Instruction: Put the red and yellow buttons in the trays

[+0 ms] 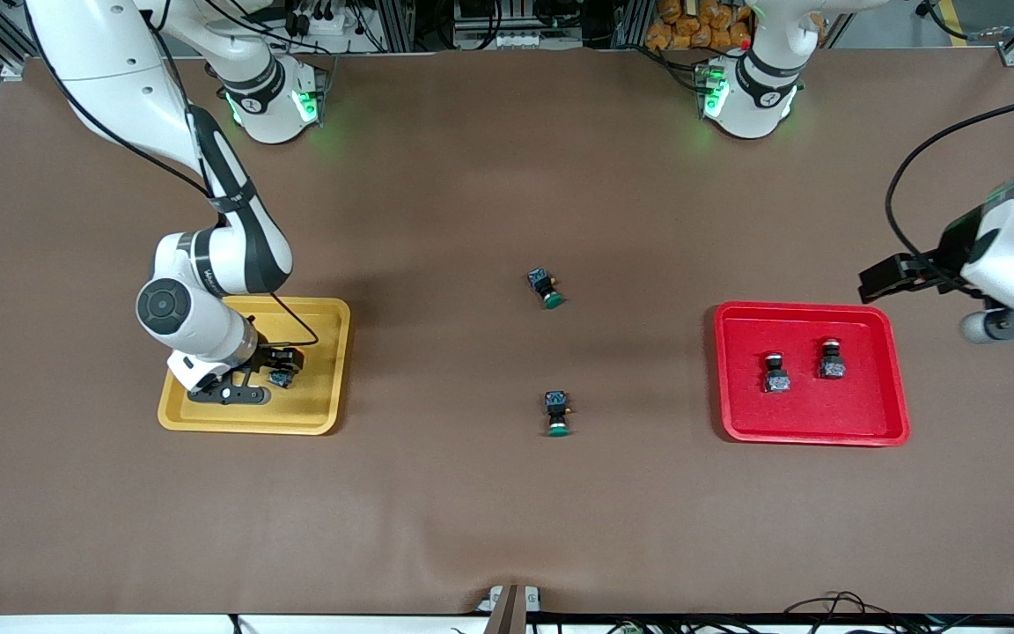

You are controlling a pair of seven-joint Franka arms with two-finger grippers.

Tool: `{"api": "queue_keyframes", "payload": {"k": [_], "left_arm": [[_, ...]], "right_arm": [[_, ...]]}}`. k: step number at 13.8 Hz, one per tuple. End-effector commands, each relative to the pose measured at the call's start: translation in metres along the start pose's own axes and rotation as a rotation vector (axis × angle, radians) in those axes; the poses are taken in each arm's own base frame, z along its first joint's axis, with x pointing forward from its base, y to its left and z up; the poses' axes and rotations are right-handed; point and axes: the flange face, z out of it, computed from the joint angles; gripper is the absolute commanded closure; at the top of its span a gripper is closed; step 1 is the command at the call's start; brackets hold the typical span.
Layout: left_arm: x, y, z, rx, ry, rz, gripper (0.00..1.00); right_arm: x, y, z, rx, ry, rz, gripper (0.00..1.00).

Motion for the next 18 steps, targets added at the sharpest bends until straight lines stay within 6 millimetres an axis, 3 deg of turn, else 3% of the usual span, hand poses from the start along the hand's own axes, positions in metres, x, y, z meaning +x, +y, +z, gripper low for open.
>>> {"api": "queue_keyframes", "payload": {"k": [1, 3, 7, 8, 12, 14, 18], "left_arm": [[-0.016, 0.003, -0.009, -0.01, -0.003, 0.014, 0.0], [-0.024, 0.002, -0.007, -0.04, -0.009, 0.008, 0.0], [-0.042, -0.023, -0.005, -0.073, 0.088, -0.037, 0.0], [-0.048, -0.026, -0.003, -0.077, 0.113, -0.041, 0.0], [-0.05, -0.033, -0.018, -0.075, 0.145, -0.052, 0.0], [-0.054, -0.034, -0.032, -0.073, 0.144, -0.052, 0.0], [-0.064, -0.034, -0.032, -0.068, 0.09, -0.05, 0.0]], "right_arm": [[0.001, 0.003, -0.035, 0.019, -0.001, 0.004, 0.0], [0.001, 0.007, -0.079, 0.032, 0.0, 0.002, 0.0], [0.003, 0.041, -0.175, 0.055, -0.006, -0.002, 0.0], [0.002, 0.055, -0.207, 0.062, -0.008, -0.016, 0.0], [-0.032, 0.109, -0.333, 0.072, 0.003, -0.092, 0.0], [-0.035, 0.128, -0.373, 0.069, 0.006, -0.091, 0.0], [-0.031, 0.138, -0.414, 0.025, 0.079, -0.089, 0.0]]}}
